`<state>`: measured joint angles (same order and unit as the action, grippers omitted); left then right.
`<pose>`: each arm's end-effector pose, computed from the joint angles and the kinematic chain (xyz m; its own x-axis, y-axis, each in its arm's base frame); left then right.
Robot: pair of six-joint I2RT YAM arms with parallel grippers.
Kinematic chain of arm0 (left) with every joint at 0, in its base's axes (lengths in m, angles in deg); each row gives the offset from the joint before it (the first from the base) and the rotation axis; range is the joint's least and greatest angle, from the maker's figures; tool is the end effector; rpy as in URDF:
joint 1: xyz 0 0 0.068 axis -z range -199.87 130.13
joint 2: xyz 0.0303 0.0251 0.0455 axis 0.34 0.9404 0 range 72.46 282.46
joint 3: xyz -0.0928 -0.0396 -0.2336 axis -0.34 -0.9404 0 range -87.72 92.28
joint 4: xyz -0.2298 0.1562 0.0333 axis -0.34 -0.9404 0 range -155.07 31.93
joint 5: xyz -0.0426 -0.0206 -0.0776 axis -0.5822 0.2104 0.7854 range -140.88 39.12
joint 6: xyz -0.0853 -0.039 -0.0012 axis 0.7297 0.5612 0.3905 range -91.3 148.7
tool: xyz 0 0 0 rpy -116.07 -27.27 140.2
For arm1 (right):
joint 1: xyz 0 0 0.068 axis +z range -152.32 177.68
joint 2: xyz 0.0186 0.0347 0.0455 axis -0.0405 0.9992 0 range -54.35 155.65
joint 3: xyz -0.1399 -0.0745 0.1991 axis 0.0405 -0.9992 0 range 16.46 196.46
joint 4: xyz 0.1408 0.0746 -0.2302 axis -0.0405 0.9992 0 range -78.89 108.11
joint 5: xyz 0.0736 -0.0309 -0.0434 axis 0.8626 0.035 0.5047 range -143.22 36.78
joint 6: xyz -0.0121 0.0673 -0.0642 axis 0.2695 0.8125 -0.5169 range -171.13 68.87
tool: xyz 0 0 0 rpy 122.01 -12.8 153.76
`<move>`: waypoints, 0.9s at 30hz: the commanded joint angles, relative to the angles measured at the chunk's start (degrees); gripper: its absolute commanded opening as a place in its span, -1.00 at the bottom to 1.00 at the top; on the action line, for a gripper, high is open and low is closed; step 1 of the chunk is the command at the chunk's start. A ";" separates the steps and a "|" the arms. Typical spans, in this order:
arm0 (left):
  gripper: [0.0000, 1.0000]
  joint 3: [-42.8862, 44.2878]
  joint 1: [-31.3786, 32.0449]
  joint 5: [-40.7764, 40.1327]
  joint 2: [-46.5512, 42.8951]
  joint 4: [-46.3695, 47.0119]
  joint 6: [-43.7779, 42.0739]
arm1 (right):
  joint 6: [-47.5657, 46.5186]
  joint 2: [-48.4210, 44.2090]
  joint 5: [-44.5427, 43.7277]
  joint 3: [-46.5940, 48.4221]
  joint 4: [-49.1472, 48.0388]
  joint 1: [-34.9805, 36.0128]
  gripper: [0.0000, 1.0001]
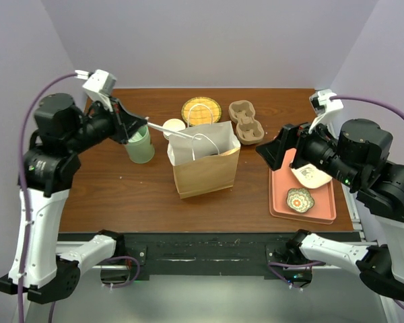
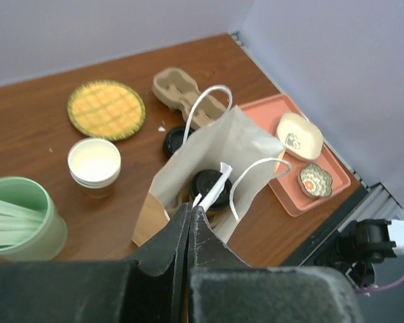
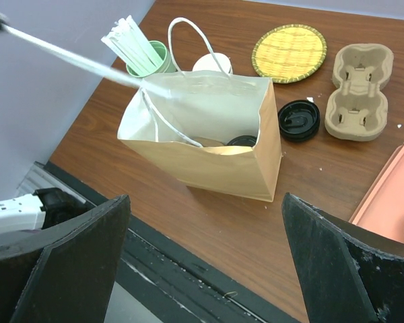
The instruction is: Pack the takeout coffee
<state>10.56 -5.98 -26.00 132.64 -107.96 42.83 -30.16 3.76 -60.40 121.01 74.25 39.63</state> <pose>0.2019 -0.0867 0.5056 -0.3432 -0.1433 -0.9283 0.5506 0.7700 -0.3224 0.1414 0.1130 0.5094 -0.4048 0.1135 -0.9073 -0.4598 0.8324 0.3092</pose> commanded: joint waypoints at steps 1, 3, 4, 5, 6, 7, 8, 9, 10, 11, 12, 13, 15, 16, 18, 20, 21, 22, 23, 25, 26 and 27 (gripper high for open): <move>-1.00 -8.52 0.00 4.82 -1.56 9.10 4.93 | -0.05 -0.54 -0.91 0.13 -1.35 -0.03 0.97; -1.00 -11.60 0.00 4.74 -1.04 11.47 5.47 | 0.21 -0.63 -0.91 0.04 -1.35 -0.12 0.97; -1.00 -12.66 0.00 4.91 -0.68 12.35 5.64 | 0.21 -0.80 -0.91 0.04 -1.35 -0.03 0.97; -1.00 -13.28 0.00 4.30 -0.33 13.14 5.56 | 0.30 -0.98 -0.91 0.04 -1.35 -0.12 0.97; -1.00 -14.33 0.00 4.21 0.54 13.41 5.21 | 0.30 -1.15 -0.99 0.04 -1.35 -0.03 0.97; -1.00 -14.69 0.00 3.95 0.98 13.85 4.94 | 0.38 -1.24 -0.99 0.12 -1.26 -0.12 0.97; -1.00 -14.70 0.00 3.51 1.51 13.77 4.85 | 0.39 -1.33 -0.99 0.56 -1.08 -0.12 0.97; -1.00 -14.61 0.00 3.59 2.47 13.68 4.77 | 0.30 -1.42 -1.08 0.83 -0.65 -0.03 0.97; -1.00 -14.43 0.00 3.51 2.92 13.16 4.33 | 0.30 -1.50 -1.17 0.83 -0.38 -0.12 0.97; -1.00 -14.17 0.00 3.50 3.36 12.72 4.07 | 0.21 -2.03 -1.52 0.65 -0.29 -0.12 0.97; -1.00 -13.39 0.00 3.77 3.97 12.28 3.80 | 0.30 -2.29 -2.22 0.48 -0.12 -0.12 0.97; -1.00 -12.94 0.00 3.77 4.41 11.40 3.10 | 0.38 -2.73 -2.57 0.30 -0.12 -0.12 0.97; -1.00 -11.19 0.00 2.28 5.55 10.17 2.48 | 0.65 -4.04 -3.10 -0.49 -0.47 -0.03 0.97; -1.00 -10.66 0.00 2.10 5.82 9.29 1.70 | 0.65 -4.40 -3.36 -0.75 -0.55 -0.12 0.97; -1.00 -9.26 0.00 1.75 6.61 8.58 0.73 | 0.83 -5.45 -3.45 -1.63 -0.90 -0.03 0.97; -0.96 -8.63 0.00 1.40 7.14 7.79 0.29 | 0.65 -5.81 -3.72 -1.81 -0.64 -0.12 0.97; -0.86 -8.28 0.00 1.31 7.32 7.61 -0.06 | 0.56 -6.07 -3.89 -1.81 -0.38 -0.03 0.97; -0.60 -8.11 0.00 0.87 7.49 6.83 -0.42 | 0.65 -6.08 -4.33 -1.81 -0.29 -0.03 0.97; -0.51 -7.84 0.00 0.61 7.67 6.47 -0.77 | 0.56 -6.25 -4.51 -1.81 -0.12 -0.12 0.97; -0.38 -7.14 0.00 0.08 7.58 5.51 -1.56 | 0.56 -6.51 -4.68 -1.81 -0.12 -0.03 0.97; -0.32 -7.05 0.00 -0.88 7.49 5.16 -1.56 | 0.47 -6.51 -4.60 -1.81 0.06 -0.03 0.97; -0.26 -6.88 0.00 -1.24 7.23 4.98 -1.48 | 0.47 -6.60 -4.51 -1.81 0.23 -0.12 0.97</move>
<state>0.82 -5.96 -25.39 140.34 -101.44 43.03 -29.74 -2.93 -63.37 119.39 74.33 39.63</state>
